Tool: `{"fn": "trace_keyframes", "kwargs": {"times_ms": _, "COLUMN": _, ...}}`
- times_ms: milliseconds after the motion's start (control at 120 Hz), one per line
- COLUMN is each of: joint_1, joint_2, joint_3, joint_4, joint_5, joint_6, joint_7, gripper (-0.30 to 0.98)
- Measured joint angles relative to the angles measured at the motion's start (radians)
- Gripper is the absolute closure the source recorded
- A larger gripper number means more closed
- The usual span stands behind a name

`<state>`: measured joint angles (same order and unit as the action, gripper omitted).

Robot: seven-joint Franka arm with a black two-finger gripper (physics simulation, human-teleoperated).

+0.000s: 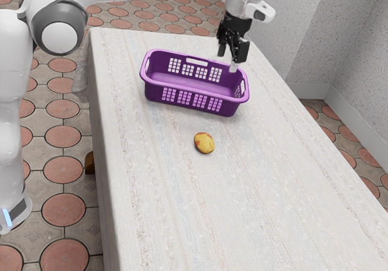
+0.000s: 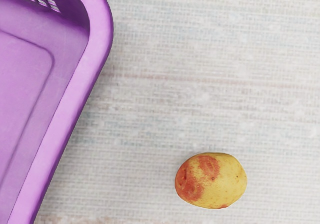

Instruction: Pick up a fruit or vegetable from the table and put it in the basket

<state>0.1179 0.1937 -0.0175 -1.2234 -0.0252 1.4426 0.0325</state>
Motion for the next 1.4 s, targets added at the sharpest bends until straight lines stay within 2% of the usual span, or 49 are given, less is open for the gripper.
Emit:
{"fn": "trace_keyframes", "kwargs": {"times_ms": 417, "joint_1": -0.025, "joint_2": -0.004, "joint_3": -0.036, "joint_4": -0.003, "joint_5": 0.026, "joint_6": 0.064, "joint_7": 0.007, "gripper": 0.00}}
{"fn": "trace_keyframes", "kwargs": {"times_ms": 567, "joint_1": -0.059, "joint_2": -0.022, "joint_3": -0.149, "joint_4": -0.020, "joint_5": 0.065, "joint_6": 0.010, "joint_7": 0.007, "gripper": 0.00}}
{"fn": "trace_keyframes", "kwargs": {"times_ms": 692, "joint_1": -0.066, "joint_2": -0.141, "joint_3": -0.237, "joint_4": -0.202, "joint_5": 0.074, "joint_6": 0.034, "joint_7": 0.012, "gripper": 0.00}}
{"fn": "trace_keyframes", "kwargs": {"times_ms": 867, "joint_1": -0.120, "joint_2": -0.292, "joint_3": -0.253, "joint_4": -0.477, "joint_5": 0.019, "joint_6": 0.102, "joint_7": 0.033, "gripper": 0.01}}
{"fn": "trace_keyframes", "kwargs": {"times_ms": 1067, "joint_1": -0.051, "joint_2": -0.358, "joint_3": -0.211, "joint_4": -0.552, "joint_5": -0.035, "joint_6": 0.066, "joint_7": 0.036, "gripper": 0.00}}
{"fn": "trace_keyframes", "kwargs": {"times_ms": 1283, "joint_1": -0.050, "joint_2": -0.368, "joint_3": -0.188, "joint_4": -0.673, "joint_5": -0.046, "joint_6": 0.106, "joint_7": 0.032, "gripper": 0.00}}
{"fn": "trace_keyframes", "kwargs": {"times_ms": 1400, "joint_1": 0.024, "joint_2": -0.387, "joint_3": -0.173, "joint_4": -0.707, "joint_5": -0.039, "joint_6": 0.121, "joint_7": 0.031, "gripper": 0.00}}
